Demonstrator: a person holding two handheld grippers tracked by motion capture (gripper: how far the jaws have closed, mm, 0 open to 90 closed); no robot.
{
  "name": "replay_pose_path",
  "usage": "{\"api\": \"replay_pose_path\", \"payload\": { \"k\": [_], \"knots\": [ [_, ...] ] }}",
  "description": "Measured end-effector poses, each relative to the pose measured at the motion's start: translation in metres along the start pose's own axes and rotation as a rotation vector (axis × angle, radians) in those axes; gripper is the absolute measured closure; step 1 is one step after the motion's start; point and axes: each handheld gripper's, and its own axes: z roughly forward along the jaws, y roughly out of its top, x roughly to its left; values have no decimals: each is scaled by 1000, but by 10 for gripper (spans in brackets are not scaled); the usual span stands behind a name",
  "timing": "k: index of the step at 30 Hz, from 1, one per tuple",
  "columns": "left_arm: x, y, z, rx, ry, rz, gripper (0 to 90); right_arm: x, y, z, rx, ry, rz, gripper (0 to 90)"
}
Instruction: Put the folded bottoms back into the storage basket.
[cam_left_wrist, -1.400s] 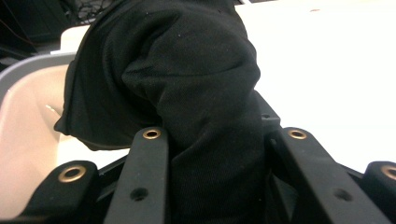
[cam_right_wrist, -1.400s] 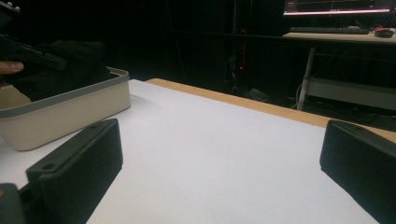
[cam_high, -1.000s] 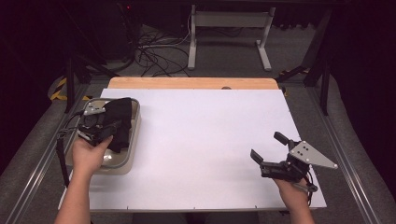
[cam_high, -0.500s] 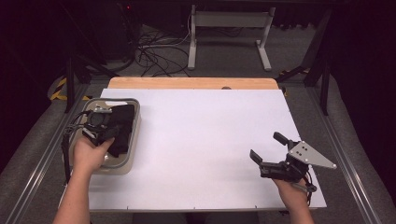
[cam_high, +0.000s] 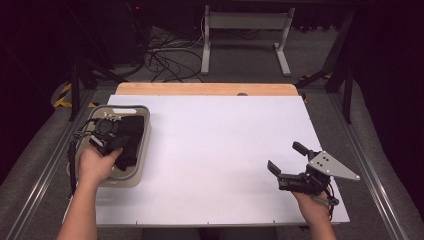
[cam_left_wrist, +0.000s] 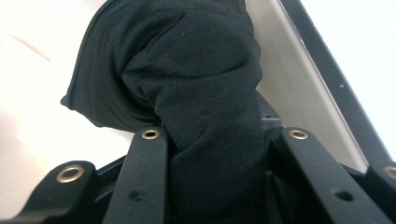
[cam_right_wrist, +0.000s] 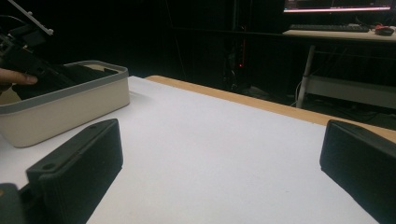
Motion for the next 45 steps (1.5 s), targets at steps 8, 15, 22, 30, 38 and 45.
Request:
{"api": "replay_pose_path", "payload": {
  "k": [8, 15, 22, 30, 38, 45],
  "knots": [
    [3, 2, 6, 57, 25, -34, 671, 0, 0, 0, 3, 1, -1, 1],
    [4, 2, 9, 86, 67, -12, 660, -1, 0, 0, 1, 1, 4, 0],
    [9, 6, -3, 47, 212, -47, 428, -1, 0, 0, 5, 5, 5, 0],
    [32, 9, -23, -92, 26, -263, 279, -1, 0, 0, 6, 7, 6, 1],
    [30, 7, -10, -36, 31, -219, 755, -2, 0, 0, 11, -1, 8, 1],
    [29, 8, 1, 38, 99, -221, 900, -3, 0, -1, 10, -2, 8, 1]
  ]
}}
